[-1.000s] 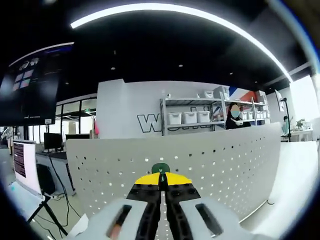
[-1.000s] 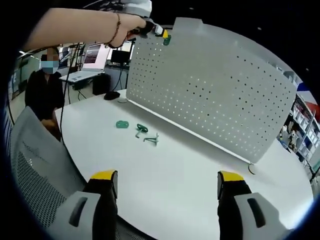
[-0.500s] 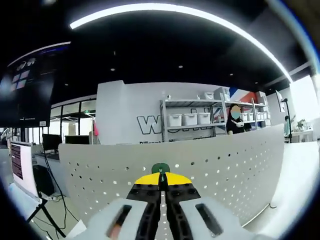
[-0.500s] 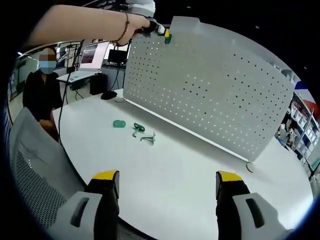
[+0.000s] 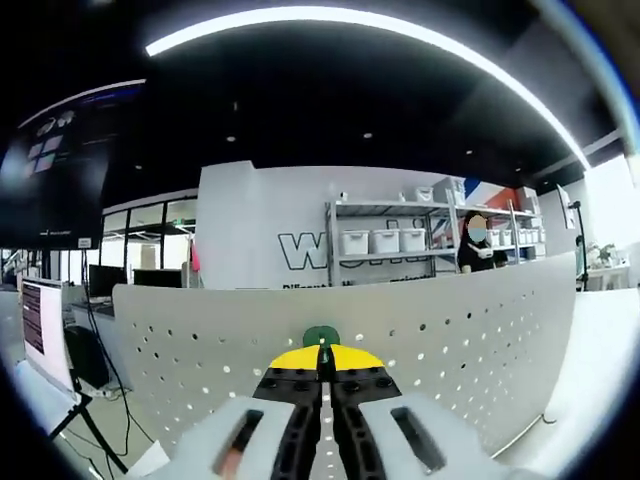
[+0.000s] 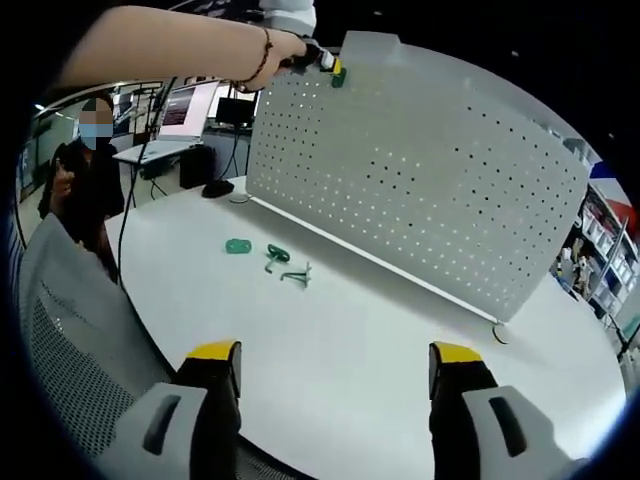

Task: Insert the hook assembly into the mounting plate slot until the hook locks in place.

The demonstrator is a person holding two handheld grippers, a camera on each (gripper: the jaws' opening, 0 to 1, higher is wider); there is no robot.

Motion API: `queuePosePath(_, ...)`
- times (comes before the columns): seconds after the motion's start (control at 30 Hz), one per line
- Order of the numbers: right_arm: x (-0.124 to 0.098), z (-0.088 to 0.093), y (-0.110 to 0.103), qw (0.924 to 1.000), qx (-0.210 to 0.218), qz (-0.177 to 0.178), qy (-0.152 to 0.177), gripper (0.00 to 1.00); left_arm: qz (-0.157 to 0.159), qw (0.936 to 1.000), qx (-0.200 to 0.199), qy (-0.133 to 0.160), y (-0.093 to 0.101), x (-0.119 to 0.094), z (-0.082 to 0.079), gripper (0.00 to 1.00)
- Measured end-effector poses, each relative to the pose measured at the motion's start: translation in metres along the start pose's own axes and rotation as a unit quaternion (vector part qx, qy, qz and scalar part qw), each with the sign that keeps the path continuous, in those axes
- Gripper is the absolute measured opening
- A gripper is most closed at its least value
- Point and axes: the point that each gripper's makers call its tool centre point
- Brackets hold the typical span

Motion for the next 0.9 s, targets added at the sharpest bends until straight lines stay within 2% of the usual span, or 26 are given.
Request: queuePosePath(0.9, 0.0, 0.0, 0.0, 1.0, -0.003, -0.001, -0.001, 0.71, -0.008, 0.9999, 0.0, -0.012, 0.002, 0.006, 0.012, 0.01)
Point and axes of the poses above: the point that each gripper's makers call its tool centre point, and the gripper's own axes: x roughly forward along the fingers, y roughly to its right, z roughly out of its underside, and after that the axes turned 3 degrees about x, right-handed
